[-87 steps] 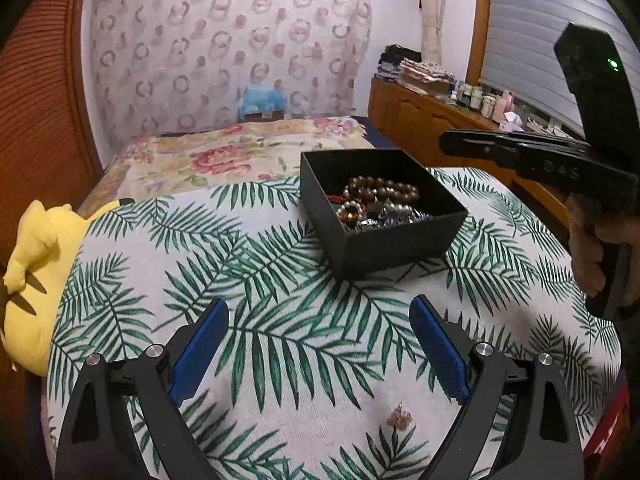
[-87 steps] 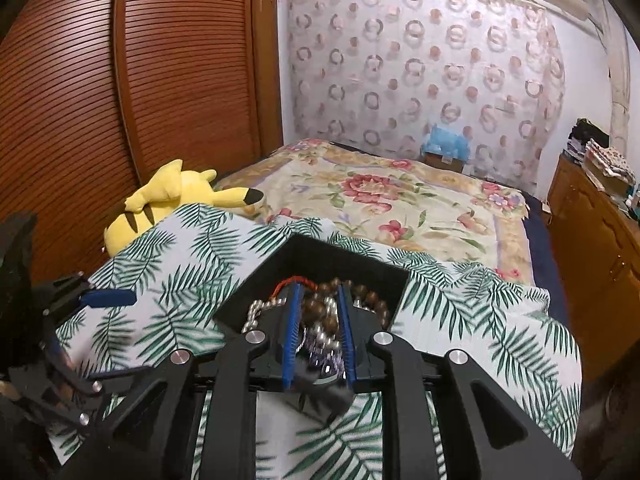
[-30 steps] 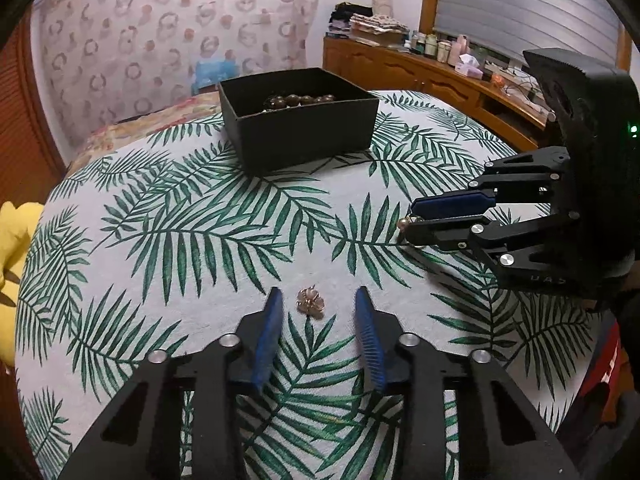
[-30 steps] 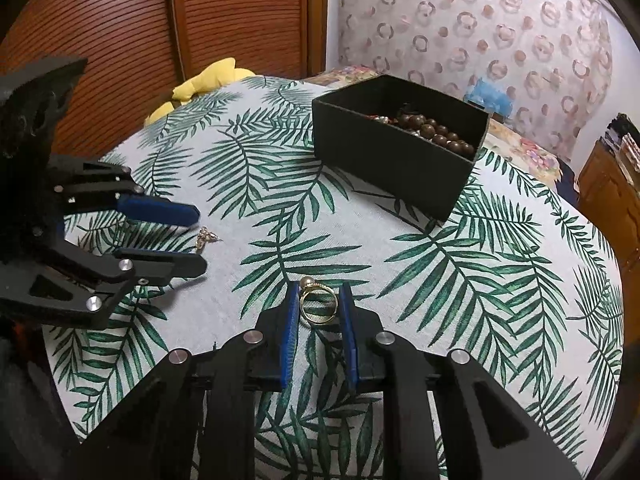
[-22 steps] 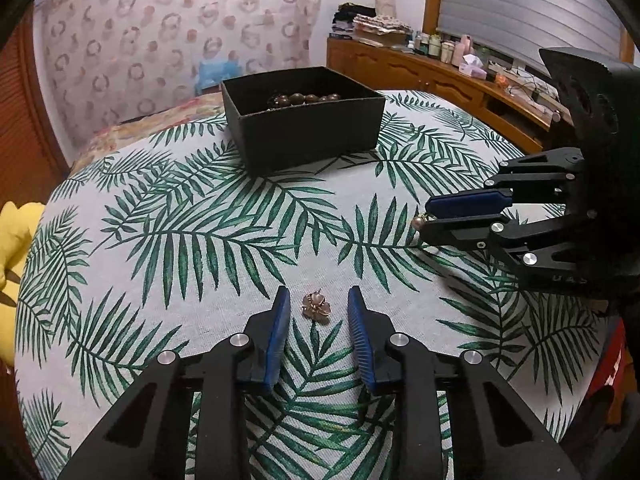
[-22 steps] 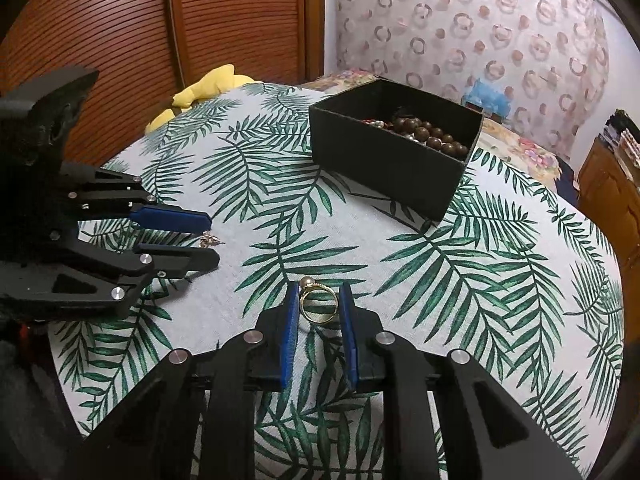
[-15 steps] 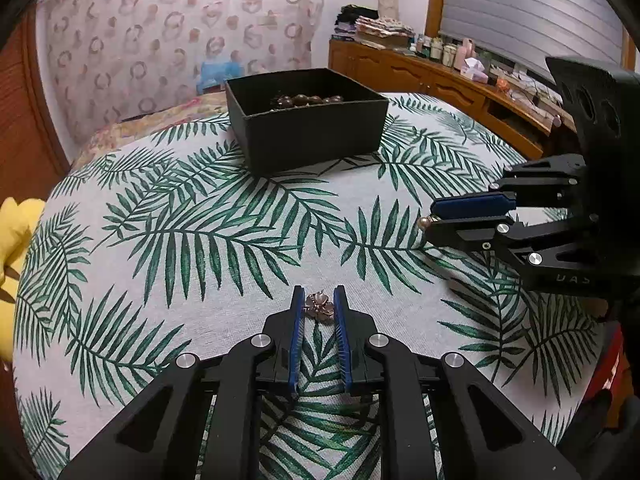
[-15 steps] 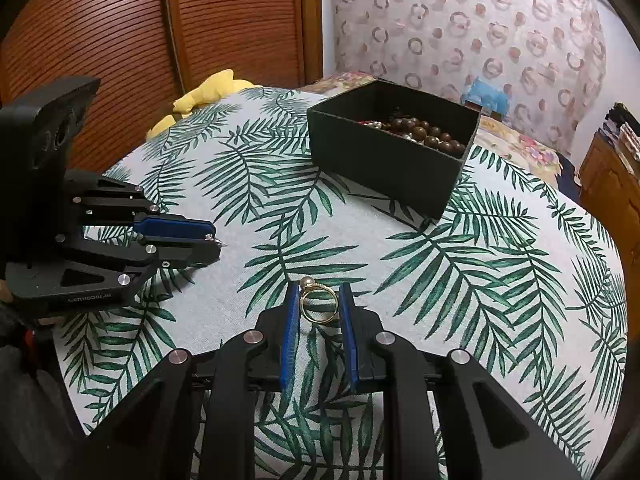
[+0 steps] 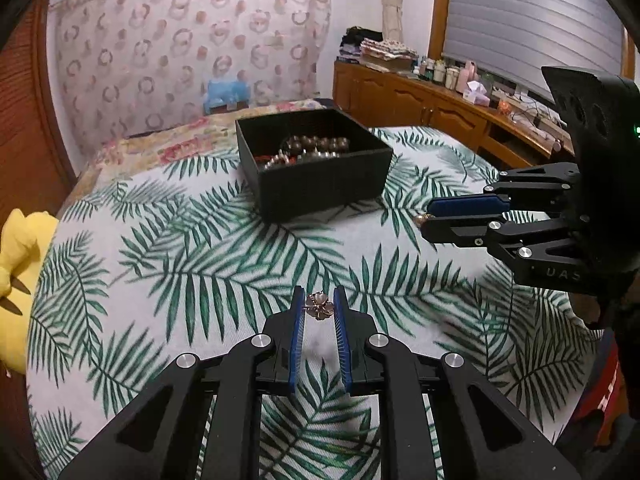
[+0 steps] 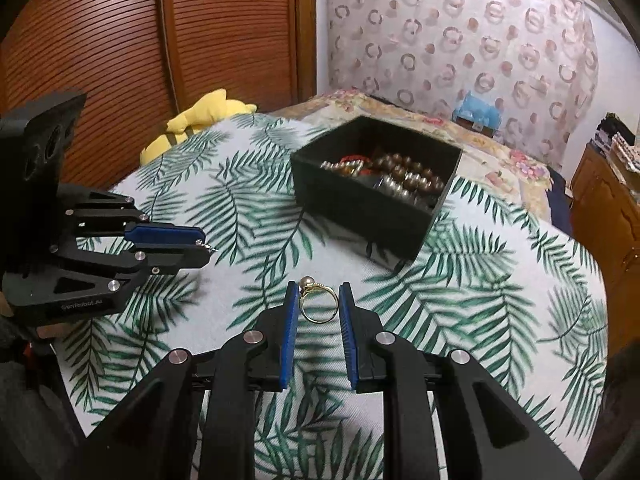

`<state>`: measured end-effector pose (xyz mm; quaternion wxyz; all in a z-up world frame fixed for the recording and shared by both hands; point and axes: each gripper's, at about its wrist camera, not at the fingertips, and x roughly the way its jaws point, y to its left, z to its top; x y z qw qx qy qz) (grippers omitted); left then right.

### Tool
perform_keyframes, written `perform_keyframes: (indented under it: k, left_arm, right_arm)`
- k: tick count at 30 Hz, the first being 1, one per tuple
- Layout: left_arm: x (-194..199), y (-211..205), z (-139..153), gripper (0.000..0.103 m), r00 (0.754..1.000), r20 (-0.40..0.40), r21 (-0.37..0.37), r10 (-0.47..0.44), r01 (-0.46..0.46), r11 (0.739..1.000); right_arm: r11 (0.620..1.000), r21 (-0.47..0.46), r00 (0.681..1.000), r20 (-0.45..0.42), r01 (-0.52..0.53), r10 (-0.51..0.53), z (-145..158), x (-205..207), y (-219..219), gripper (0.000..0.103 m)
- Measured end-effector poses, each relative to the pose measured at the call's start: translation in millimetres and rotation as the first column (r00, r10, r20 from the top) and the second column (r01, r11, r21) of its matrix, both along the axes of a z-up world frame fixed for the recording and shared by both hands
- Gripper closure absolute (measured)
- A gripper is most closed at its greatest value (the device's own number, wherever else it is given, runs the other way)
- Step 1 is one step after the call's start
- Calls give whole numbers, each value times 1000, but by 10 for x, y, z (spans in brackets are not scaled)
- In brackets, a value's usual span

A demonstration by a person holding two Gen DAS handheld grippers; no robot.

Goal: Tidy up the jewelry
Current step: 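Carry the gold ring into the box with the right tool while left carries the charm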

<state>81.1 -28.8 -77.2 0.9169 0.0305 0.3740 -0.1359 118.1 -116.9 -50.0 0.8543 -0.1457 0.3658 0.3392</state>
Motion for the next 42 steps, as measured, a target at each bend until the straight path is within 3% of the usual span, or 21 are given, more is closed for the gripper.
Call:
perform_keyframes:
  k: [18,32,34,36,42]
  left_arm:
    - [306,86,275,89,998,57,0,28,-28,1000]
    - [602,89,397,89,996,83,3,41,-41,999]
    - [649,67,405,89,996,84,4,39,-40,999]
    - [694,52,412,89,996,84,4,39,-40,999]
    - [862,12,441,89,995,85,14,47,-48,999]
  right_arm:
    - [996,36,995,54,86,-88,354,642,119,81]
    - [990,50,991,23,129,-130,301,1068,283,81]
    - [988,62,990,16,138,-140,303,1105,266,75]
    - [985,78,988,10,155,-156,312,1141,233,49]
    - [978,98,983,11,182,-184,319,1142,83,49]
